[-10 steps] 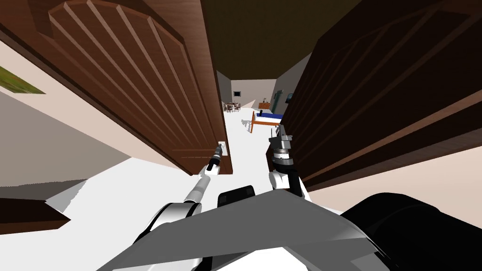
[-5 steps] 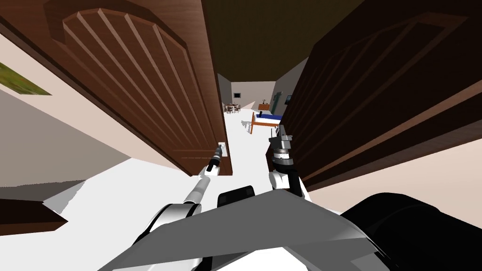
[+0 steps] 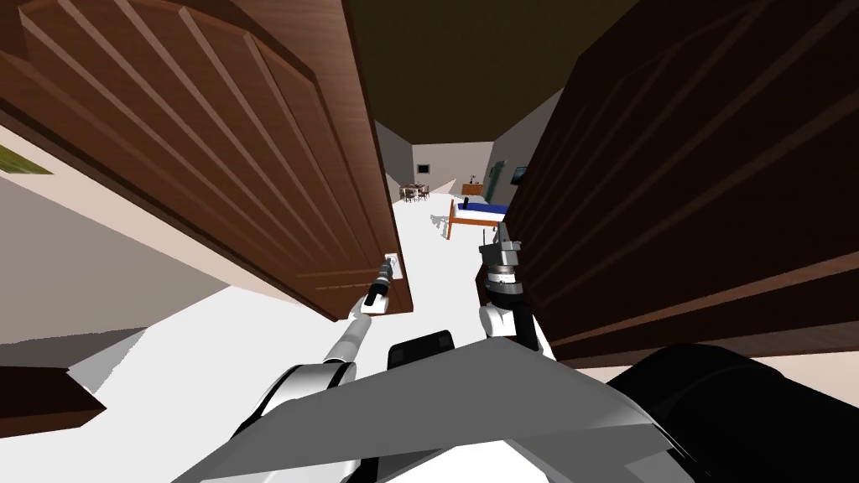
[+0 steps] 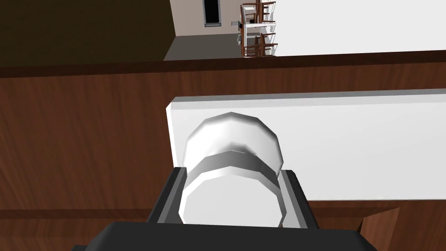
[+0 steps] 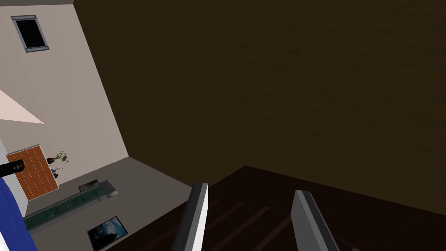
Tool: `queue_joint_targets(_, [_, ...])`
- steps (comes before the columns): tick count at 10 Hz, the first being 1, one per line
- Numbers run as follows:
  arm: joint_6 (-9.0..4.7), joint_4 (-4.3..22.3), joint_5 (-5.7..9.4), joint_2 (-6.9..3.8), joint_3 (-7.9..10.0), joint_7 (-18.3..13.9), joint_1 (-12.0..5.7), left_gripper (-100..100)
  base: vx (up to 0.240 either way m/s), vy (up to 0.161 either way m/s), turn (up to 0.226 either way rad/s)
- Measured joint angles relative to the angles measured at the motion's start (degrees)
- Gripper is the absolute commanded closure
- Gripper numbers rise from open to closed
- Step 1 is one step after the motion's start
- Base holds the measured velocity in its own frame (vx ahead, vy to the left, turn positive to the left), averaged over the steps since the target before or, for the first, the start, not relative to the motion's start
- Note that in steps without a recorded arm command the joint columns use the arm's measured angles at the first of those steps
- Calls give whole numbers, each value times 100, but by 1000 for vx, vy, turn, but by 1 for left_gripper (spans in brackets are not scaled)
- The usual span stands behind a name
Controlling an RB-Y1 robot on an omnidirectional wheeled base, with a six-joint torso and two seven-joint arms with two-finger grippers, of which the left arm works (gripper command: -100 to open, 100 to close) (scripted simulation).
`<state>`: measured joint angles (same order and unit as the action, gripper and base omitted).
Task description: Push the door open
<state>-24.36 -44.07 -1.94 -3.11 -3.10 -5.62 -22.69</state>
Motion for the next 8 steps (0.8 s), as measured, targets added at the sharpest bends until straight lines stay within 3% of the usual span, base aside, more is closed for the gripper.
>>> queue_joint_targets(3, [53,-91,44,-27,186,88,53,100,195,-139,91])
queue_joint_targets(4, [-28,87,78,-97,266,83,-32,100,201,-133,122])
queue_joint_targets(6, [18,9,128,-195,442,109,4,100,189,-141,124])
queue_joint_targets(7, [21,-37,152,-238,530,129,38,-100,-55,-107,82])
queue_joint_targets(8, [26,-52,158,-234,540,133,37,-100,-204,-30,5])
